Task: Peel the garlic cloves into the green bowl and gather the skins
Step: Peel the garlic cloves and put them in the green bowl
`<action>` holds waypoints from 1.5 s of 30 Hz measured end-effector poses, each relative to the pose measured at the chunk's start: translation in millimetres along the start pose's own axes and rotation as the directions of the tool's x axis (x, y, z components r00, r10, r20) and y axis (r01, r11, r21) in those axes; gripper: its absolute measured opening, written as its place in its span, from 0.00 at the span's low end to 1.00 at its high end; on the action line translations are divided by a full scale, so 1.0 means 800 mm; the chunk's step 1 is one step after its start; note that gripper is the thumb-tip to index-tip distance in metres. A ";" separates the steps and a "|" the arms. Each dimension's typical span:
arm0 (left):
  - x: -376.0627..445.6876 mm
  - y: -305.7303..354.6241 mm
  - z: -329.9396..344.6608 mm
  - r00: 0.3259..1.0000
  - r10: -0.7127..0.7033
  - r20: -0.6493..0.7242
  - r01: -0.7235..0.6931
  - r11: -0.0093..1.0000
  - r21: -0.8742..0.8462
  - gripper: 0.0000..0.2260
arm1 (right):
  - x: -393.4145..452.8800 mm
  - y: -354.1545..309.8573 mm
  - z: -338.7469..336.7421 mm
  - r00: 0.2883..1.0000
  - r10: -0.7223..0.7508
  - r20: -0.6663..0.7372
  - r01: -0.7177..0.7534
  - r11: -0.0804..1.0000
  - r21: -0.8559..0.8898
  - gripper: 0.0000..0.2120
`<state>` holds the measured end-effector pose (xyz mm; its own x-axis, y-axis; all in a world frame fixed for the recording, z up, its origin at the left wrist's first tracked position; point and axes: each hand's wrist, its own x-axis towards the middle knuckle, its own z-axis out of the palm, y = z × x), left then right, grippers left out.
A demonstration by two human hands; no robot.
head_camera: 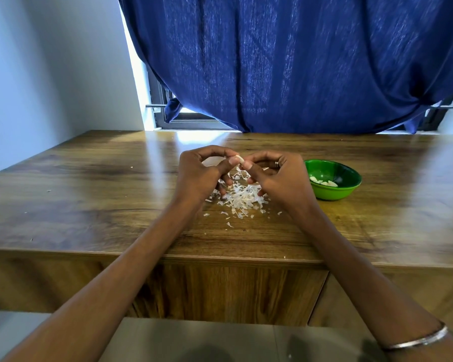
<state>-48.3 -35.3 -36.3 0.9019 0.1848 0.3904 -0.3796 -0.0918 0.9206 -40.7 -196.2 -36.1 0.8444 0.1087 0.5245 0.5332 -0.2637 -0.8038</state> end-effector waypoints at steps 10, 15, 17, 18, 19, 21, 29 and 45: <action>0.002 -0.002 0.001 1.000 0.014 -0.020 -0.013 0.999 0.034 0.02 | -0.002 0.002 0.001 0.973 -0.202 -0.109 0.182 0.969 -0.168 0.04; 0.000 -0.001 0.002 1.000 0.002 -0.009 -0.002 1.000 0.007 0.02 | -0.004 0.002 -0.001 0.947 -0.269 -0.177 0.209 0.931 -0.298 0.08; 0.001 0.000 0.003 1.000 0.005 0.005 -0.005 1.000 0.004 0.03 | -0.005 0.002 -0.001 0.945 -0.268 -0.186 0.197 0.924 -0.328 0.09; 0.001 -0.001 0.002 1.000 0.012 0.014 -0.012 1.000 0.009 0.03 | -0.005 0.002 -0.001 0.945 -0.264 -0.193 0.189 0.922 -0.338 0.10; 0.001 -0.002 0.002 0.999 0.022 0.024 -0.022 1.000 0.016 0.02 | -0.005 0.002 -0.001 0.945 -0.260 -0.200 0.181 0.921 -0.344 0.10; 0.001 -0.003 0.003 0.998 0.042 0.040 -0.043 0.999 0.029 0.02 | -0.005 0.002 -0.001 0.944 -0.254 -0.209 0.172 0.923 -0.344 0.10; -0.001 -0.001 0.002 0.996 0.059 0.071 -0.063 0.997 0.050 0.03 | -0.004 0.005 -0.001 0.959 -0.227 -0.167 0.161 0.928 -0.337 0.12; 0.002 -0.004 0.005 0.991 0.111 0.077 -0.122 0.979 0.164 0.05 | -0.003 -0.005 -0.007 0.998 0.040 -0.041 -0.034 0.992 0.122 0.04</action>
<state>-44.5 -38.8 -38.7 0.8675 0.0975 0.4879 -0.4481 -0.2730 0.8513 -44.9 -200.4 -32.6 0.8621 0.0589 0.5033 0.5062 -0.1485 -0.8495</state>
